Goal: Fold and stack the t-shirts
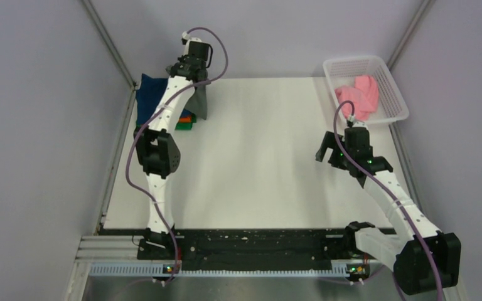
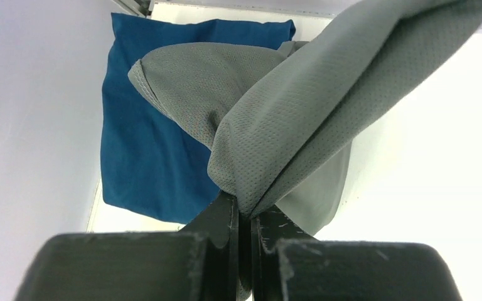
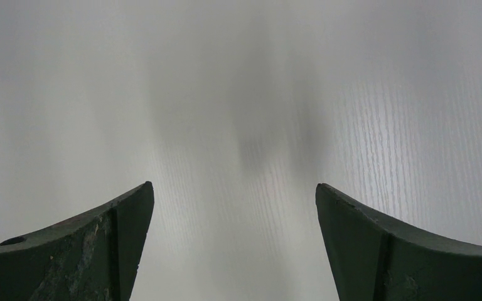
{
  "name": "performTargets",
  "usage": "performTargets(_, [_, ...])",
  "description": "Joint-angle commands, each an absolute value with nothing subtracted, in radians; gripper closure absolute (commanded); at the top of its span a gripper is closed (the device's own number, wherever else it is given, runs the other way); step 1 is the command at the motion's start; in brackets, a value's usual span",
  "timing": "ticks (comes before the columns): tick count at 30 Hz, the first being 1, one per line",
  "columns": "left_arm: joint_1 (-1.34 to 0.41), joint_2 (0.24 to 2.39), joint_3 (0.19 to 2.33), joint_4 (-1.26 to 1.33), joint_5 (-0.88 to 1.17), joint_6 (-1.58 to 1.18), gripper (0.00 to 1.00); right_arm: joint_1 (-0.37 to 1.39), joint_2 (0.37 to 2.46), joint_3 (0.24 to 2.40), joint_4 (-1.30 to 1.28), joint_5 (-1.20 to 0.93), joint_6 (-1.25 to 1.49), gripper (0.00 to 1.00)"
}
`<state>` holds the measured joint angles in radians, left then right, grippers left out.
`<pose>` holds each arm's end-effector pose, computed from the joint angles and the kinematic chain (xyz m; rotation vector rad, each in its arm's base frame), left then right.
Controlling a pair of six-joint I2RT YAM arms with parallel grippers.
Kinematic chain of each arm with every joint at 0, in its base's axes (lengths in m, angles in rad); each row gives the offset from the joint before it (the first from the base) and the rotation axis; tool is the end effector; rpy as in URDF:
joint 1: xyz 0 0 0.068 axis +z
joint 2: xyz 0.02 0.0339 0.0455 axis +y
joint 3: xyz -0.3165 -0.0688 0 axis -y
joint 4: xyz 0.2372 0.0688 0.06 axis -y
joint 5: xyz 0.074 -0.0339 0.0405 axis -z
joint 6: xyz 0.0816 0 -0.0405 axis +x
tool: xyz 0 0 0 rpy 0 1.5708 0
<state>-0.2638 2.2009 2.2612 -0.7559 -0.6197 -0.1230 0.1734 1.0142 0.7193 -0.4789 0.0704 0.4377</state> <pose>0.5409 -0.0970 0.3534 -0.1687 2.1509 0.4785 0.2062 0.0303 0.2621 0.3445 2.3274 0.2189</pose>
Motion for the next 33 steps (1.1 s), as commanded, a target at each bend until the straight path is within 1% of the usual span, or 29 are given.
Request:
performTargets(1, [-0.235, 2.138, 2.312, -0.770, -0.558, -0.110, 1.00, 0.165, 0.992, 0.722, -0.444, 0.097, 0.432, 0.01])
performTargets(13, [-0.077, 2.060, 2.346, -0.812, -0.347, -0.100, 1.00, 0.166, 0.999, 0.725, -0.445, 0.112, 0.434, 0.01])
performTargets(23, [0.085, 2.159, 2.366, -0.819, -0.179, -0.125, 1.00, 0.166, 1.030, 0.732, -0.451, 0.135, 0.436, 0.01])
performTargets(28, [0.137, 2.211, 2.369, -0.756, -0.175, -0.126, 1.00, 0.165, 1.057, 0.733, -0.456, 0.136, 0.438, 0.01])
performTargets(29, [0.137, 2.207, 2.359, -0.735, -0.172, -0.114, 0.98, 0.164, 1.063, 0.734, -0.459, 0.139, 0.438, 0.01])
performTargets(32, [0.135, 2.205, 2.346, -0.703, -0.167, -0.108, 0.87, 0.166, 1.069, 0.738, -0.464, 0.144, 0.440, 0.01])
performTargets(33, [0.135, 2.203, 2.341, -0.697, -0.180, -0.105, 0.86, 0.166, 1.071, 0.741, -0.468, 0.144, 0.440, 0.01])
